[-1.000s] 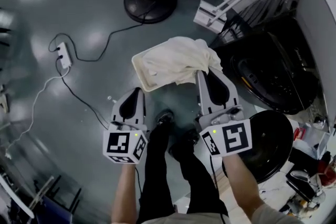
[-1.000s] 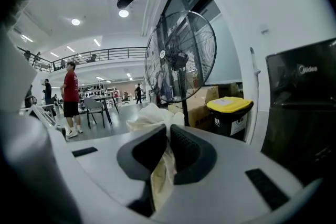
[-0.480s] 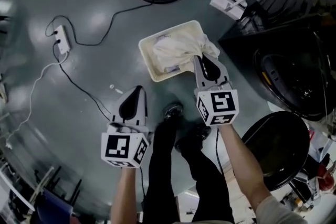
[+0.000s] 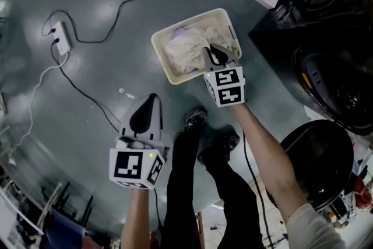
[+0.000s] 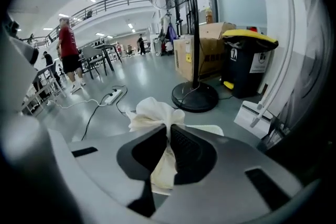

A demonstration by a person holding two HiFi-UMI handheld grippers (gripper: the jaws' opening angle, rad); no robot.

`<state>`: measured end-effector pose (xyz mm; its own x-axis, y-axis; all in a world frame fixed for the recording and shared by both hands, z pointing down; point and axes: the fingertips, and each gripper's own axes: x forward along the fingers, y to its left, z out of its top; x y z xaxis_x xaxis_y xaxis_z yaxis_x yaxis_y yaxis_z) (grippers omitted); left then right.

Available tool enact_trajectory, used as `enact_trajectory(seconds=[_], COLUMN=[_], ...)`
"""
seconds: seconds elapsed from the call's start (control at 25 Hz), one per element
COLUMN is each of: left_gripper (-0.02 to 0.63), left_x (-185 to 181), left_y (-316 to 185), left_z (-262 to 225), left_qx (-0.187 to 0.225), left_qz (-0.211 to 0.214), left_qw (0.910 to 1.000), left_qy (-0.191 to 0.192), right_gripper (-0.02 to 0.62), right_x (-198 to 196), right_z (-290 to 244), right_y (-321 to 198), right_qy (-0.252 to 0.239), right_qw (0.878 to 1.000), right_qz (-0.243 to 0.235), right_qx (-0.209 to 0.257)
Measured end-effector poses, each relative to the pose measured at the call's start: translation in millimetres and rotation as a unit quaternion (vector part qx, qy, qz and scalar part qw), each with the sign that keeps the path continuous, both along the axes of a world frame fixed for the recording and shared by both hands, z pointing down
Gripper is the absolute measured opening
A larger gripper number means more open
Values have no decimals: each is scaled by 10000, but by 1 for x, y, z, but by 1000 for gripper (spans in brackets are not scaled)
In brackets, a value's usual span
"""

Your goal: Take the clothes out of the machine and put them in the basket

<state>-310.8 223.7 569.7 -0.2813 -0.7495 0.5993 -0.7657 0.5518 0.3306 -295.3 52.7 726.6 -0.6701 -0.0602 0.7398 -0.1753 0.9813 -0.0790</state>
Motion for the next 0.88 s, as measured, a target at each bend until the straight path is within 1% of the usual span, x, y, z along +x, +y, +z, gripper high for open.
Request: enact_trajectory(seconds=[0.2, 0.32, 0.36, 0.4, 0.48, 0.52, 0.72, 0.88], left_gripper=[17, 17, 17, 18, 17, 17, 17, 17], left_x=[-1, -1, -2, -2, -1, 0, 8, 18], left_y=[0, -4, -5, -7, -10, -12, -21, -33], left_z=[5, 3, 2, 1, -1, -2, -7, -12], left_qx=[-46, -35, -28, -19, 0, 6, 1, 14], left_qz=[27, 75, 85, 93, 131, 156, 258, 402], left_qw=[10000, 10000, 10000, 10000, 9999, 9999, 9997, 9992], left_qy=[47, 28, 14, 6, -3, -10, -28, -39], right_gripper=[48, 54, 80, 138, 284, 302, 302, 258], right_x=[5, 5, 4, 3, 2, 3, 13, 26], right_z=[47, 58, 59, 58, 53, 50, 28, 9], right_y=[3, 9, 11, 13, 14, 13, 13, 9], right_qy=[660, 832, 824, 771, 601, 531, 221, 12], right_qw=[9972, 9954, 9952, 9955, 9968, 9973, 9989, 9996], right_qz=[-335, -473, -504, -512, -449, -411, -308, -70], right_qx=[47, -57, -134, -206, -280, -294, -273, -285])
